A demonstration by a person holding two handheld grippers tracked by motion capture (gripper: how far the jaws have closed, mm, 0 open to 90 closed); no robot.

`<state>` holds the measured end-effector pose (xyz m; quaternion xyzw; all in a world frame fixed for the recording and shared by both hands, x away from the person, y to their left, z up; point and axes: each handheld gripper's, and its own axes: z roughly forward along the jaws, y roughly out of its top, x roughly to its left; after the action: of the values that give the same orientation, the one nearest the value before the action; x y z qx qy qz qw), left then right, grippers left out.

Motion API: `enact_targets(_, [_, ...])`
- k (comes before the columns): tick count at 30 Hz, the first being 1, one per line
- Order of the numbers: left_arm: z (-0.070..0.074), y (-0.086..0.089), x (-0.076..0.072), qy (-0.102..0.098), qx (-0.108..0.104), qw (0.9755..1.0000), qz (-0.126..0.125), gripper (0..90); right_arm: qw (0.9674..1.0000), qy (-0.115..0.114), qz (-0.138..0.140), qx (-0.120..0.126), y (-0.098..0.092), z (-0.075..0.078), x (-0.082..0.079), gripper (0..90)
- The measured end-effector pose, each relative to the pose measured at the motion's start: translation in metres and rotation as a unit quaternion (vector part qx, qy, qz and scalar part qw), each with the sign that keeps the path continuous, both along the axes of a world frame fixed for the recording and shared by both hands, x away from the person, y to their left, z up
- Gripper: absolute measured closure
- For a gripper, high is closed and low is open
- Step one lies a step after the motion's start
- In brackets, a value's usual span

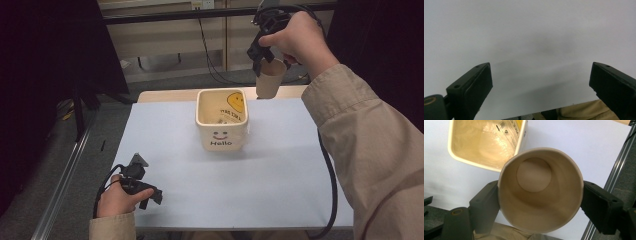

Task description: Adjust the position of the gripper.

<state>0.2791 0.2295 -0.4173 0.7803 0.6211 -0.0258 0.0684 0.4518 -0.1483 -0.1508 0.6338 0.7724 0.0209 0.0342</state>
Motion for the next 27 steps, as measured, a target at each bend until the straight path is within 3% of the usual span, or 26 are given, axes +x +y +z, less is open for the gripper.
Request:
enact_targets(12, [0.0,-0.001,0.0,-0.003,0.001,1.0,-0.003,4.6,0.9997,-0.007,0.021,0.007,0.027,0.003,0.002,20.4])
enact_targets(19, [0.001,0.001,0.0,0.0,0.001,1.0,-0.009,4.6,0.9989,-0.011,0.043,0.016,0.055,0.003,0.005,20.4])
enact_targets(27, [0.002,0.002,-0.001,0.002,-0.005,1.0,-0.004,4.6,0.9984,-0.01,0.053,0.014,0.065,-0.003,0.008,20.4])
